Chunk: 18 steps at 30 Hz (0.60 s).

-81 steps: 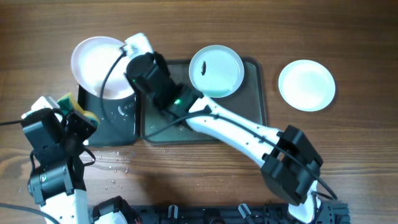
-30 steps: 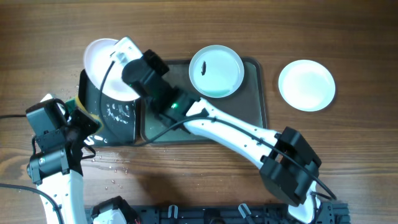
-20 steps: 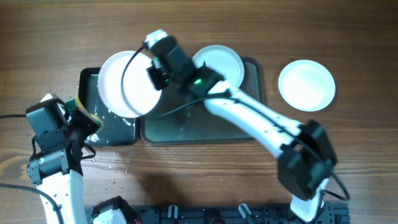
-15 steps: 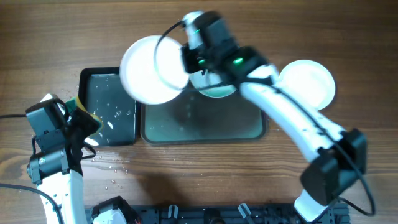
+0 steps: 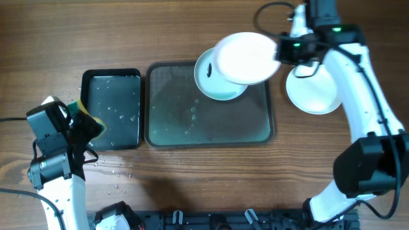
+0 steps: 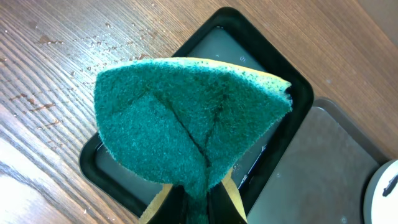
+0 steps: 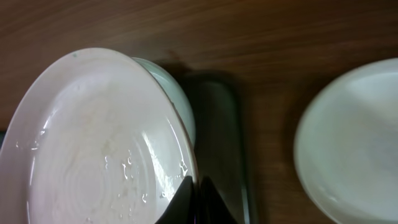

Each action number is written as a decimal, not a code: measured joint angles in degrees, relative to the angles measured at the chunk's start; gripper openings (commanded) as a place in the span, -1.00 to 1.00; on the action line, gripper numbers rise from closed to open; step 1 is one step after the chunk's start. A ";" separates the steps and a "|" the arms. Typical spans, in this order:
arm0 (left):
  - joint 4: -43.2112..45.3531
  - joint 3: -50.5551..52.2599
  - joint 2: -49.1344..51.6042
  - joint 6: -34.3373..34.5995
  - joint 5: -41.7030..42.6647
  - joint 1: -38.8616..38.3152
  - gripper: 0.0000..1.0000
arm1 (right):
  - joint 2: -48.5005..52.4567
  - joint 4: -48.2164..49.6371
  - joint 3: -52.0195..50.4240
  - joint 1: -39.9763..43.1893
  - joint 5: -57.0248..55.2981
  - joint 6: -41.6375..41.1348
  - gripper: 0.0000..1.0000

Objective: Clean dirty plates on tray and stack at the side
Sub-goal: 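Swing the plate right and lower it onto the cleaned white plate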

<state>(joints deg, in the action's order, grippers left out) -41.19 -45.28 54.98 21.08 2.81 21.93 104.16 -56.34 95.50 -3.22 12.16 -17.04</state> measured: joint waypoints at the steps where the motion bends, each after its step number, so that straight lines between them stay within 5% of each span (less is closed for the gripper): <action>1: -0.02 0.00 0.00 0.00 0.00 0.00 -0.90 | 0.00 -1.09 0.00 2.38 -1.27 0.02 -0.92; 9: 0.02 0.00 1.01 0.00 0.00 0.00 -0.92 | 0.00 -1.70 -2.14 12.37 -12.48 -1.29 -0.91; 18: 0.04 0.00 3.15 0.00 0.00 0.00 -0.92 | 0.00 9.05 -16.28 18.34 -19.04 -5.27 -0.92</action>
<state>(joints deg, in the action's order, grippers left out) -41.15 -45.28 58.13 21.08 2.81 21.93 104.16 -47.29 79.22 15.11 -6.87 -22.31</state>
